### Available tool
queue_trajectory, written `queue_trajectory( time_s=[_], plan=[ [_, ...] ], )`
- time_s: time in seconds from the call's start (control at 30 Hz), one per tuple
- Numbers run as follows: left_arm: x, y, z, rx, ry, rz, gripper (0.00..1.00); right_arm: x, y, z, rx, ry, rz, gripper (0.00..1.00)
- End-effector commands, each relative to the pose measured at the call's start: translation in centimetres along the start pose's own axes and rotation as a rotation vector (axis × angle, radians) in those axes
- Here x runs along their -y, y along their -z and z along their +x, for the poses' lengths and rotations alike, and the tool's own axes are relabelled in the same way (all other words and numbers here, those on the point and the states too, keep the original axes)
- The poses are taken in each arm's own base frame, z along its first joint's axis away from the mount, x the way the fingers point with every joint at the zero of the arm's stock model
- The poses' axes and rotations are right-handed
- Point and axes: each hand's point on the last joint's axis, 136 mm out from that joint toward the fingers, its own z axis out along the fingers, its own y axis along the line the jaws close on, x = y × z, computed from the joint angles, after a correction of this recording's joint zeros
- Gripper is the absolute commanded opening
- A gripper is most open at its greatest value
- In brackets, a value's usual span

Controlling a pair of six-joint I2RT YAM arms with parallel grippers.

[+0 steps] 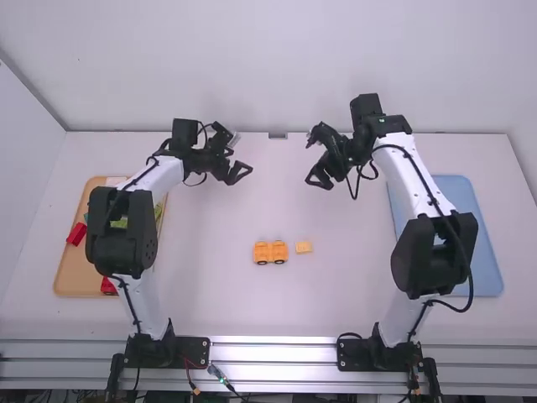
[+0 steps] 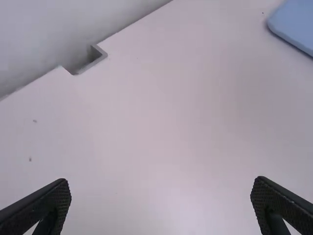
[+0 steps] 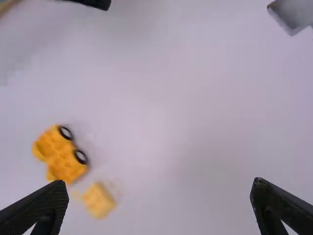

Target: Assemble lego blocks to make yellow taxi

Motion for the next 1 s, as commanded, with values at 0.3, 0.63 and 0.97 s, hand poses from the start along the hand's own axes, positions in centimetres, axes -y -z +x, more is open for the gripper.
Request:
queue_trajectory(
  time_s=[0.3,0.63,0.97],
  plan=[
    [8.0,1.4,2.3,0.076,-0.349,0.398,0.99,-4.7,-0.7,2.0,0.026,0.533,-0.215,0.99],
    [13.9,3.7,5.2,0.108,-0.581,0.616,0.99,-3.9,-4.6,5.9,0.164,0.400,-0.229,0.99],
    [17.0,1.9,9.4,0.090,-0.577,0.682,0.99,-5.5,-9.0,8.5,0.110,0.376,-0.220,0.99]
  ],
)
